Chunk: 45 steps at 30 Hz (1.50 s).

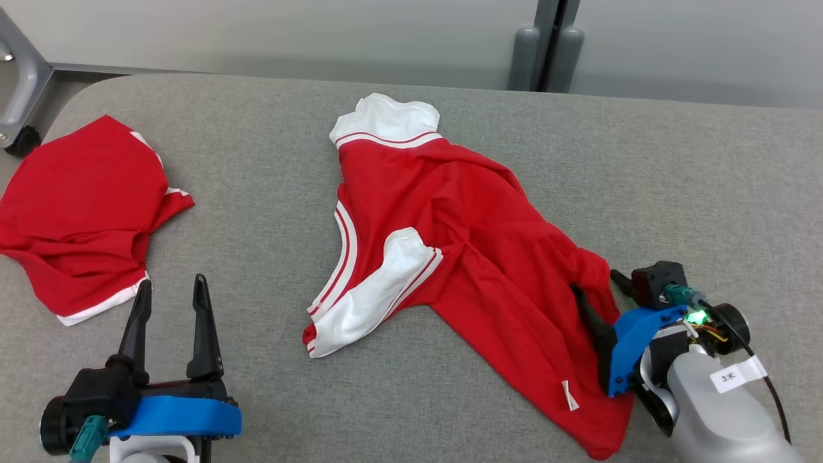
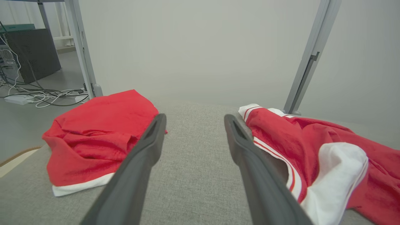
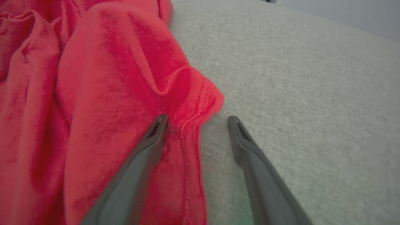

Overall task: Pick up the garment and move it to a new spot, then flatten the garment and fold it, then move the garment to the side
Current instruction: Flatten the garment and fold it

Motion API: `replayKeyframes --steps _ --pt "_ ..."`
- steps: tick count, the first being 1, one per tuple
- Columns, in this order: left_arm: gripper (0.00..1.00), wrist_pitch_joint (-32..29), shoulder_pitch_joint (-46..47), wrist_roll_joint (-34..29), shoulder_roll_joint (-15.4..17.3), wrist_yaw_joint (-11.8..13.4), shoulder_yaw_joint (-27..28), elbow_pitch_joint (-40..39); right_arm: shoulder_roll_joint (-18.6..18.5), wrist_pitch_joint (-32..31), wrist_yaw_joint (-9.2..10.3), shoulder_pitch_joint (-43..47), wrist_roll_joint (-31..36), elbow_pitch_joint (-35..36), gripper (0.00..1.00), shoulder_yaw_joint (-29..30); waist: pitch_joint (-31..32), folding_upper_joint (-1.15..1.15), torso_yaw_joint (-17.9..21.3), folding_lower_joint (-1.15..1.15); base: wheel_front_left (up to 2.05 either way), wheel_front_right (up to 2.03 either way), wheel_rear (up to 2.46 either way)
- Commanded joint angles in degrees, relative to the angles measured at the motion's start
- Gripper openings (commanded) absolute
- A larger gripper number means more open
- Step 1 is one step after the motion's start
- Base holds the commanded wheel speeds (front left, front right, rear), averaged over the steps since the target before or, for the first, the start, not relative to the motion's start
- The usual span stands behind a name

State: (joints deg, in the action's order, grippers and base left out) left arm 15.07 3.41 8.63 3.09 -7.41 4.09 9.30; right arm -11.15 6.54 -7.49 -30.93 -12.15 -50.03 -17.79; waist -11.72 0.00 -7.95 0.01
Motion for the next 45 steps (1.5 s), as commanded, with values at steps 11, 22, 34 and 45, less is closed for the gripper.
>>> replayKeyframes --steps 11,22,34,45 --pt "1.0 0.2 -0.4 0.3 -0.2 -0.1 1.1 -0.2 -2.2 4.2 -0.01 -5.4 -7.2 -4.9 0.0 -4.5 0.5 0.0 0.4 -0.01 0.0 0.0 0.0" --pt "1.0 0.1 -1.4 0.6 -0.2 -0.1 0.5 0.3 -8.1 7.4 -0.01 -9.9 -8.0 -10.3 0.87 -0.6 2.2 0.0 0.3 -0.01 0.0 0.0 0.0" --pt "1.0 0.1 -3.1 0.0 -0.2 -0.1 0.3 0.8 -4.6 8.7 -0.02 3.4 -6.0 12.4 1.0 11.0 5.2 0.0 3.0 -0.01 0.0 0.0 0.0" --pt "1.0 0.1 -3.6 0.1 0.3 -0.1 -0.1 1.0 5.4 8.7 -0.02 24.4 -1.3 34.3 1.0 16.6 5.9 0.0 4.6 -0.01 0.0 0.0 0.0"
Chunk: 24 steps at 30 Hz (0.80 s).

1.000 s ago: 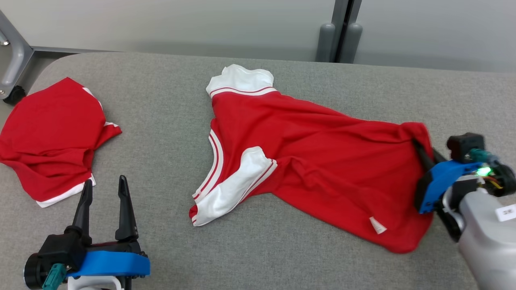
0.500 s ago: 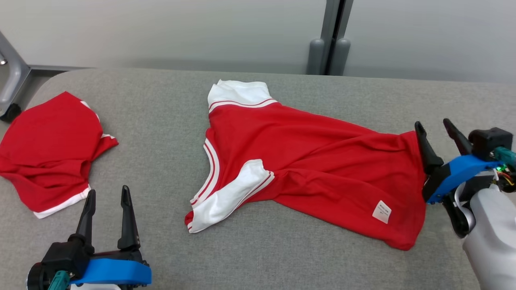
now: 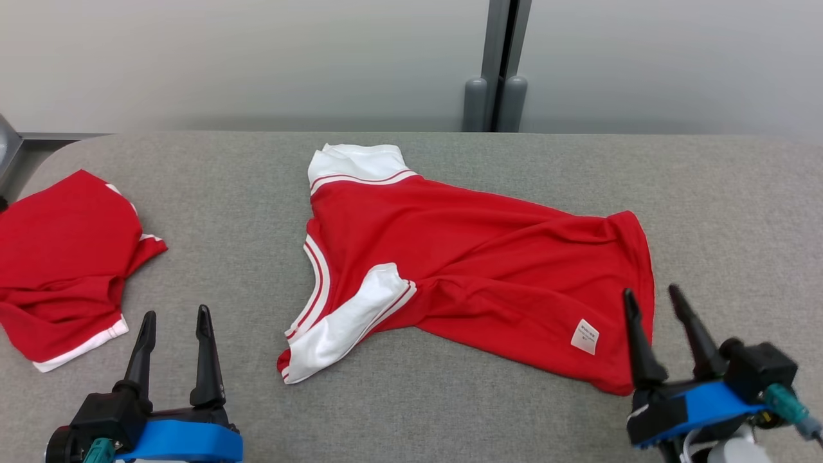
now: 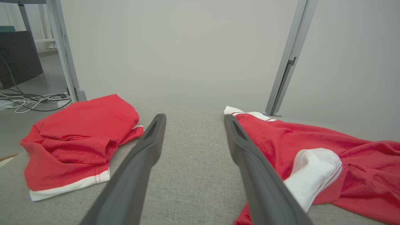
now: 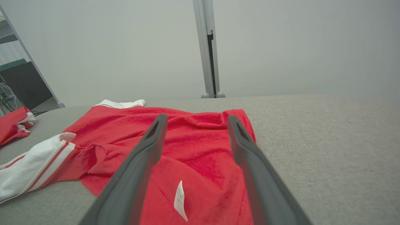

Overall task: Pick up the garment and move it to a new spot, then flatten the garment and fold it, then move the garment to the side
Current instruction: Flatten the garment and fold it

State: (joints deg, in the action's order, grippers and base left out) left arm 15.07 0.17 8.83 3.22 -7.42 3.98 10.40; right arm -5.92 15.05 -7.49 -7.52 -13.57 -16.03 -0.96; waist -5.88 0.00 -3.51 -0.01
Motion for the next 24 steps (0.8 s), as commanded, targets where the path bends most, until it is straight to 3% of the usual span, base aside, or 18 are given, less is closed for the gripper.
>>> replayKeyframes --steps 1,7,12,24 --pt "1.0 0.1 -0.4 0.0 0.2 -0.1 0.0 0.0 0.6 0.2 -0.02 1.9 0.3 1.0 1.0 -0.5 -0.1 0.0 0.3 0.01 0.0 0.0 0.0" --pt "1.0 0.1 0.4 -0.3 0.6 -0.1 -0.3 0.3 2.1 0.2 -0.02 3.0 0.7 1.1 1.0 -1.8 -0.6 0.0 1.7 0.01 0.0 0.0 0.0" --pt "1.0 0.1 4.8 -0.6 2.2 -0.1 -3.8 1.2 2.3 0.2 -0.02 0.8 0.9 0.7 1.0 -2.5 -1.5 0.0 3.2 0.01 0.0 0.0 0.0" --pt "1.0 -2.5 22.3 4.7 9.9 0.0 -22.4 14.0 2.5 0.2 -0.02 -0.7 0.3 0.2 1.0 -2.9 -3.7 0.0 7.0 0.01 0.0 0.0 0.0"
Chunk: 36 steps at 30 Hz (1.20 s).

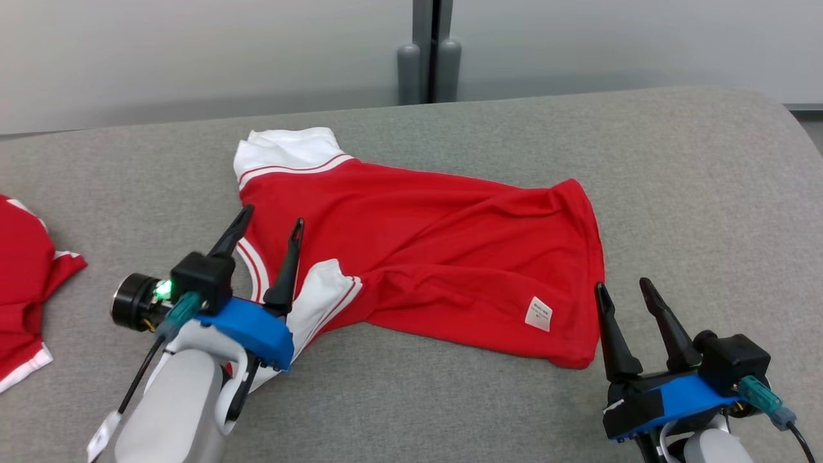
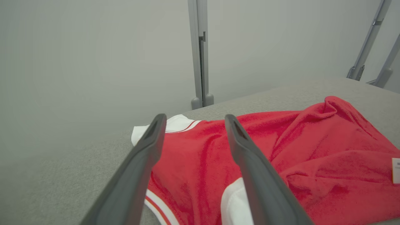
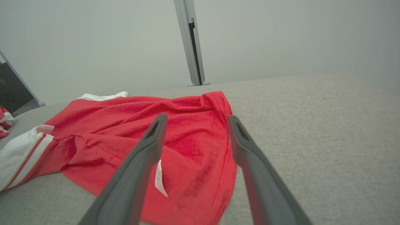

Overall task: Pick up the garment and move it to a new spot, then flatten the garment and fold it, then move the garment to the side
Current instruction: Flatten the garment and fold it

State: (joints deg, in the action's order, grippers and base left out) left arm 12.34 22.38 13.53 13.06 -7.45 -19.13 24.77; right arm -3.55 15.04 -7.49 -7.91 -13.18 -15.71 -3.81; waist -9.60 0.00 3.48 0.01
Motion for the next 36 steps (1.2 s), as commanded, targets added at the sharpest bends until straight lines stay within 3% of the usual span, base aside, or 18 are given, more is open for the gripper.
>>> replayKeyframes --steps 1,8,15,23,34,35,36 --pt "1.0 -1.2 1.1 1.3 0.4 0.0 -1.1 1.1 0.1 0.2 -0.02 -0.4 -0.1 -0.2 1.0 -0.1 -0.2 0.0 0.3 -0.01 0.0 0.0 0.0" --pt "1.0 -8.0 6.4 6.5 3.5 0.0 -12.3 7.8 0.2 0.2 -0.02 -1.4 -0.6 -0.5 1.0 0.3 -2.2 0.0 2.3 -0.01 0.0 0.0 0.0" --pt "1.0 -12.8 7.0 11.7 5.1 0.0 -19.6 10.3 0.3 0.2 -0.02 -1.8 -0.6 -0.5 1.0 0.9 -3.1 0.0 3.0 -0.01 0.0 0.0 0.0" --pt "1.0 -19.0 4.5 15.7 5.9 0.0 -24.0 9.4 0.4 0.2 -0.02 -1.5 -0.5 -0.8 1.0 1.0 -2.5 0.0 3.2 -0.01 0.0 0.0 0.0" --pt "1.0 -23.5 0.4 17.4 7.0 1.5 -25.6 3.7 0.4 0.2 -0.02 -0.3 -0.2 -0.9 1.0 1.7 -1.3 0.0 2.6 -0.01 0.0 0.0 0.0" --pt "0.85 -24.1 0.1 17.1 7.4 1.5 -26.0 3.5 0.4 0.2 -0.02 -0.3 -0.2 -1.0 1.0 1.6 -1.2 0.0 2.5 -0.01 0.0 0.0 0.0" --pt "0.4 -24.3 -0.2 16.9 7.6 1.7 -26.3 3.1 0.5 0.2 -0.02 -0.3 -0.1 -1.0 1.0 1.5 -1.2 0.0 2.5 -0.01 0.0 0.0 0.0"
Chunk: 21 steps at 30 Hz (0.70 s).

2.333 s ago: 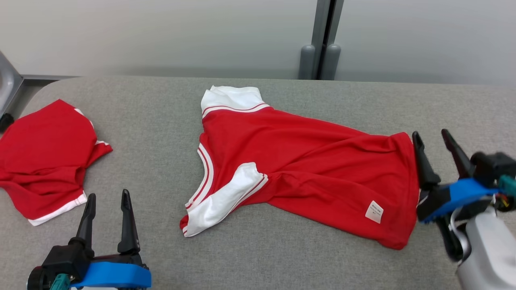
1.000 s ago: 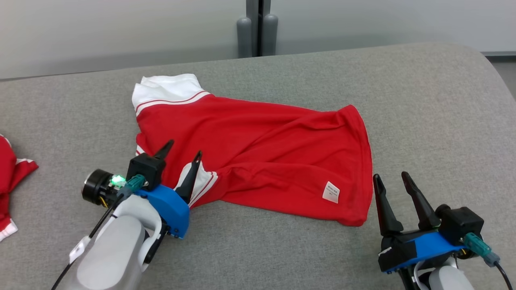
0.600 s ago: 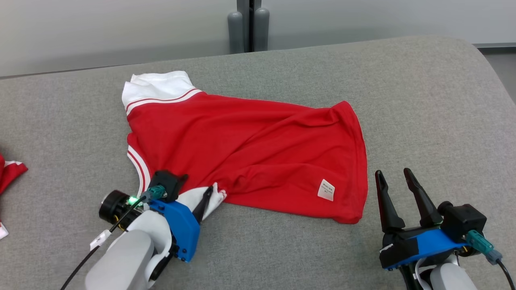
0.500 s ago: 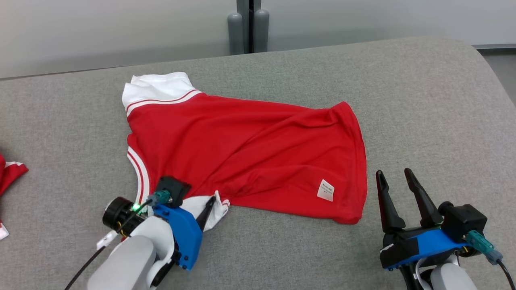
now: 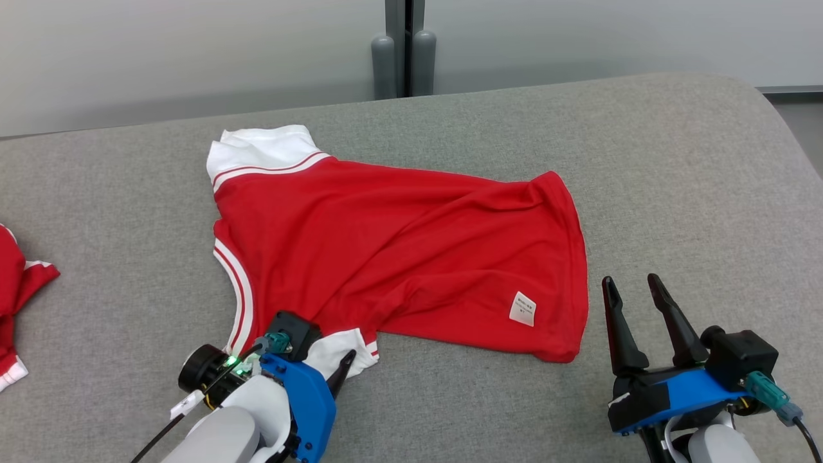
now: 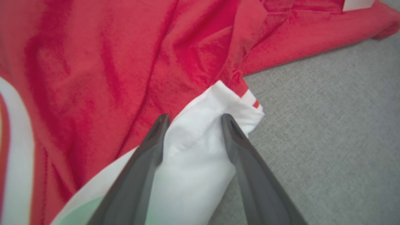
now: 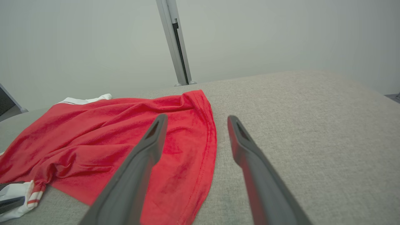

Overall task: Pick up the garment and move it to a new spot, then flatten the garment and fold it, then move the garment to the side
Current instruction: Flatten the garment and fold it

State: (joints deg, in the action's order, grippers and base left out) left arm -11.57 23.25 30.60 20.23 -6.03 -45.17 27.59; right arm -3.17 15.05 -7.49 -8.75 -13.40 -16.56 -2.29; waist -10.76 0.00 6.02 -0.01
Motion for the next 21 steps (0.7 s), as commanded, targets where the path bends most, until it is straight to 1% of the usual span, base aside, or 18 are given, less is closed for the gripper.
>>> replayKeyframes --steps 1,2,4,8,11,13,15,21 --pt "0.15 -0.3 -1.5 0.0 0.4 0.4 -0.2 -0.1 0.1 0.2 -0.02 0.4 0.0 -0.2 1.0 -0.1 0.1 0.0 -0.1 0.01 0.0 0.0 0.0" --pt "0.0 -0.1 -1.8 0.4 0.3 0.4 -0.1 -0.5 0.1 0.2 -0.02 0.5 0.0 -0.2 1.0 -0.1 0.3 0.0 -0.2 0.01 0.0 0.0 0.0" --pt "0.0 0.2 -1.7 0.0 0.5 0.7 -0.4 -1.1 0.1 0.2 -0.02 0.8 0.0 -0.2 1.0 0.0 0.7 0.0 -0.4 0.01 0.0 0.0 0.0" --pt "0.0 2.7 -1.9 -1.1 0.7 2.1 0.0 -3.6 0.0 0.2 -0.02 1.6 0.2 -0.2 1.0 0.4 1.8 0.0 -1.6 0.01 0.0 0.0 0.0" --pt "0.0 2.9 -3.3 -1.3 0.9 3.4 -0.3 -6.2 -0.2 0.2 -0.02 2.8 0.1 -0.6 1.0 0.6 2.8 0.0 -3.0 0.01 0.0 0.0 0.0" --pt "0.0 1.7 -5.0 -0.5 1.0 3.6 -1.0 -8.7 -0.2 0.2 -0.02 3.2 0.2 -0.7 1.0 0.7 3.4 0.0 -3.9 0.01 0.0 0.0 0.0" --pt "0.0 -0.1 -7.2 1.7 0.8 3.1 -1.1 -11.5 -0.2 0.2 -0.02 3.7 0.1 -0.9 1.0 0.7 4.0 0.0 -4.8 0.01 0.0 0.0 0.0" --pt "0.0 -6.1 -13.8 7.2 1.5 2.5 -3.1 -18.5 -0.1 0.2 -0.02 4.5 0.1 -1.5 1.0 0.4 5.3 0.0 -7.0 0.01 0.0 0.0 0.0"
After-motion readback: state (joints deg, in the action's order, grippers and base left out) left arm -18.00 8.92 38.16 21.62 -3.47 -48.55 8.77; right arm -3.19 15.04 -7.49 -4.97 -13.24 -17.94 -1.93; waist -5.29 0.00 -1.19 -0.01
